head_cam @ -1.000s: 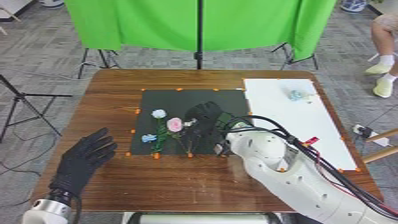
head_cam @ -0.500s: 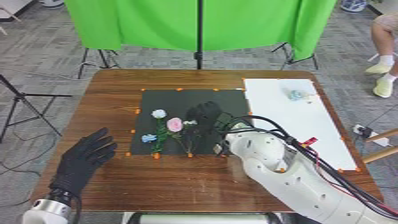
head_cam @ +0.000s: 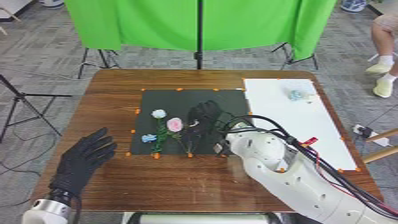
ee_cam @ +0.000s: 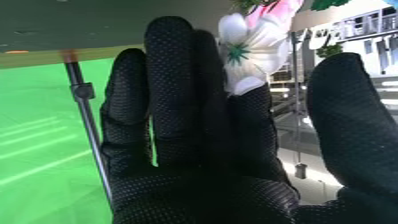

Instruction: Arrange flowers

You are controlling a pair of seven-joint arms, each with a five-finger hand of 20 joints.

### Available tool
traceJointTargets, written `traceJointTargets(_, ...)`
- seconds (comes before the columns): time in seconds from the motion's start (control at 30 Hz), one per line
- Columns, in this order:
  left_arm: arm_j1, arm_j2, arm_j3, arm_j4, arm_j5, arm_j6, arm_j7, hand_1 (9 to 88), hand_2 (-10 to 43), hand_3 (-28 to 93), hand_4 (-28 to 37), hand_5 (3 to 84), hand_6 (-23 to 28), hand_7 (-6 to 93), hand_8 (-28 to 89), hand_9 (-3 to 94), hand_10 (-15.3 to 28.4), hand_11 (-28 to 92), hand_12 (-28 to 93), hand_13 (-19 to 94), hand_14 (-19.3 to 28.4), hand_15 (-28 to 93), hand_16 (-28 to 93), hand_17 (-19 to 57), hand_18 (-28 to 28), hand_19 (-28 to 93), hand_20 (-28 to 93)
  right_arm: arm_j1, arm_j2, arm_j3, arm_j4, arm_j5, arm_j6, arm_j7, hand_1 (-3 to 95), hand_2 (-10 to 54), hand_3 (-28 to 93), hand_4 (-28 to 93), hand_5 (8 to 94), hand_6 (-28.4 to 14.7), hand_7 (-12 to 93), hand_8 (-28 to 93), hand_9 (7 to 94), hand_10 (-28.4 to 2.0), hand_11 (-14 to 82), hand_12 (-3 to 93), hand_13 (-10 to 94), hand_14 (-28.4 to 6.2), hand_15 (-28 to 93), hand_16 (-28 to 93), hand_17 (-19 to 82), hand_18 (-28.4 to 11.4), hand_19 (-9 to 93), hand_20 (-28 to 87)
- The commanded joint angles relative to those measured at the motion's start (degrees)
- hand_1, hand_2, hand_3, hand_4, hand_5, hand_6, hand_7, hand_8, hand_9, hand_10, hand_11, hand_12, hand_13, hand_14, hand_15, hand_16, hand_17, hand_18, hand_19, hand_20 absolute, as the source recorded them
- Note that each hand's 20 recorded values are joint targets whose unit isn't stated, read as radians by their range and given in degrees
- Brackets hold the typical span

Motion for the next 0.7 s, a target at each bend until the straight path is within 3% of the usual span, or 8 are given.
traceJointTargets(0.03,1.07,-0.37,-0.07,0.17,0.22,-0.46,0.06,24.2,1.3,69,-27.2,33.0,4.1,19.8,-9,29.1,12.4,25,17,24,14.2,39,1,-8.5,20.9,50,10,-0.11,0.41,0.36,-0.56,-1.29,0.65,-0.6,27.3,-2.2,81,-28,71.6,0.5,22,-16,60.9,-7.6,14.1,13.4,61,-6.5,53,20,27,-17.1,75,38)
traceJointTargets(0.17,0.77,-0.29,-0.02,0.26,0.16,-0.24,-0.11,24.1,1.3,69,-27.1,32.9,4.0,19.8,-9,29.0,12.4,25,17,24,14.3,39,1,-8.6,21.0,50,10,-0.22,0.3,0.55,-0.54,-0.46,0.04,-0.39,27.5,-2.4,82,-28,58.4,2.8,23,-16,66.6,-7.5,14.8,13.3,64,-6.0,53,19,27,-17.2,75,39)
traceJointTargets(0.47,0.61,-0.17,0.0,0.27,0.18,-0.33,-0.47,24.2,1.3,69,-27.1,33.0,4.1,19.6,-9,29.0,12.4,25,17,24,14.2,39,1,-8.6,20.9,50,10,-0.45,0.34,0.8,-0.36,1.3,0.08,-1.04,27.6,-1.9,81,-28,43.7,1.0,22,-16,82.7,-4.6,17.1,13.6,69,-5.4,49,19,28,-16.3,75,37)
traceJointTargets(0.6,0.47,-0.1,0.01,0.36,0.13,-0.24,-0.65,24.3,1.3,69,-27.2,32.9,4.1,19.6,-9,29.0,12.4,25,17,24,14.2,39,1,-8.6,20.9,50,10,-0.82,0.24,1.26,-0.54,0.54,-0.82,-1.32,27.9,-1.8,82,-28,40.4,-1.0,21,-16,83.7,-4.3,17.1,13.8,70,-5.2,48,19,28,-16.1,75,37)
traceJointTargets(0.7,0.55,-0.17,-0.09,0.38,0.18,-0.4,-0.74,24.3,1.3,69,-27.1,33.0,4.1,19.5,-9,29.0,12.4,25,17,24,14.2,39,1,-8.5,20.9,50,10,-0.94,0.1,1.4,-0.7,-0.63,-1.18,-1.1,27.7,-1.9,82,-28,45.8,-0.2,21,-16,78.7,-5.2,16.3,13.5,69,-5.2,46,19,28,-16.2,75,37)
